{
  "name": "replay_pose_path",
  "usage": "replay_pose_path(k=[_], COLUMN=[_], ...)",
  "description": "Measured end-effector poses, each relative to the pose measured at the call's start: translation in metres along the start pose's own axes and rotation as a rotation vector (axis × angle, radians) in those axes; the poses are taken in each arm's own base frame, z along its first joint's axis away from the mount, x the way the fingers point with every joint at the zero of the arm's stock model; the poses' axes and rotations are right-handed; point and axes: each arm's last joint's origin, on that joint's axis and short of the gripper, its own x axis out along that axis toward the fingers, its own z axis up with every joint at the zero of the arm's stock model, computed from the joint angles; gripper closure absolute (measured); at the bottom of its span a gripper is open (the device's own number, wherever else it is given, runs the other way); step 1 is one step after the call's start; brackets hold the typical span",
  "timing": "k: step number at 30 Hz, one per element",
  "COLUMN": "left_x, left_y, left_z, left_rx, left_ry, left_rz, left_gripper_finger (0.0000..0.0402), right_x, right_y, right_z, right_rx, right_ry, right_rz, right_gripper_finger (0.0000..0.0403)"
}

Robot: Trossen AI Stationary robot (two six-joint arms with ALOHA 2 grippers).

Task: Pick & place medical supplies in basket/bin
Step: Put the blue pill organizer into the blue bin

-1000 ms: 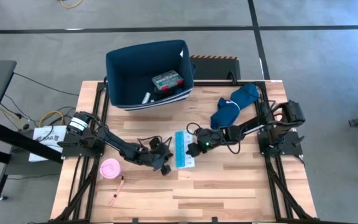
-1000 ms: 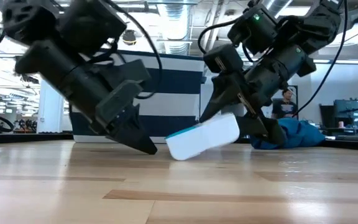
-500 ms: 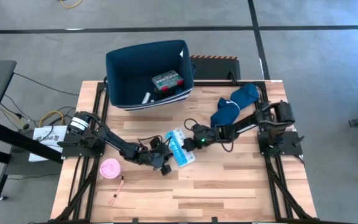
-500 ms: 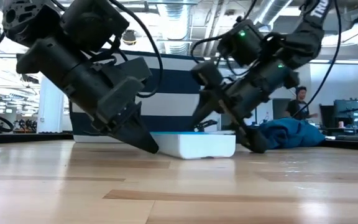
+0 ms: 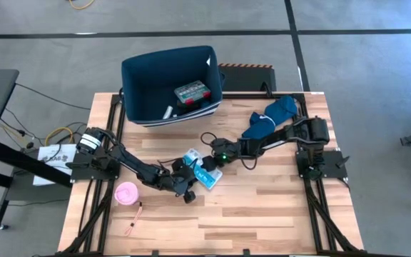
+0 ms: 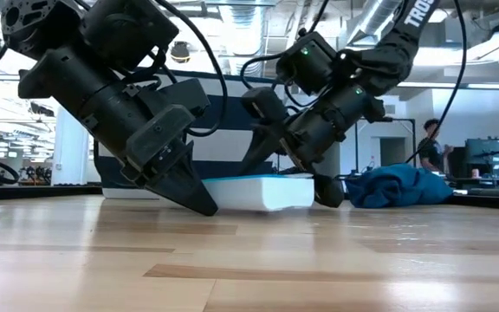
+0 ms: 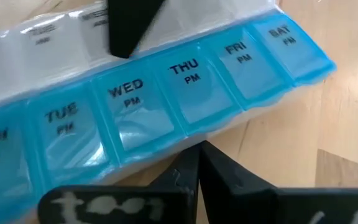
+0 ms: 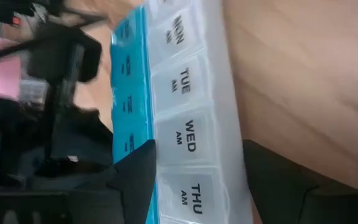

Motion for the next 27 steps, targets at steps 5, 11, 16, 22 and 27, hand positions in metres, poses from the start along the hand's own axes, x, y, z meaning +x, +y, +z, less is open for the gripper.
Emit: replay_pose_path(k=[5,11,16,22,27], left_x=[0.0,-0.001,0.001,0.001,0.0], left_y=[0.001,0.002,0.008,0.007,0.002], left_z=[0.0,-0.002,-0.003,-0.002,0.0], left_rx=[0.005,0.007,0.019,-0.006,-0.013], left_ry=[0.007,0.029,0.009,-0.002,-0.003], left_rz=[0.009,0.022,0.113,0.093,0.033], left_gripper_finger=[0.0401,0.0401,0.0401,0.0401,0.0401], right_x=[0.0,0.001,0.001,0.004,0.004], right_y=[0.002,0.005,0.024,0.03,0.027], right_z=[-0.003,-0.002,-0.015,-0.02,-0.02], right_rx=[0.006,0.023,-0.011,-0.01,-0.068], right_ry=[0.039,0.034,0.154,0.124,0.097], right_rz=[0.023,0.069,0.244,0.198,0.159], right_gripper_finger=[0.0186,0.0186,0.0193,0.0211,0.0235])
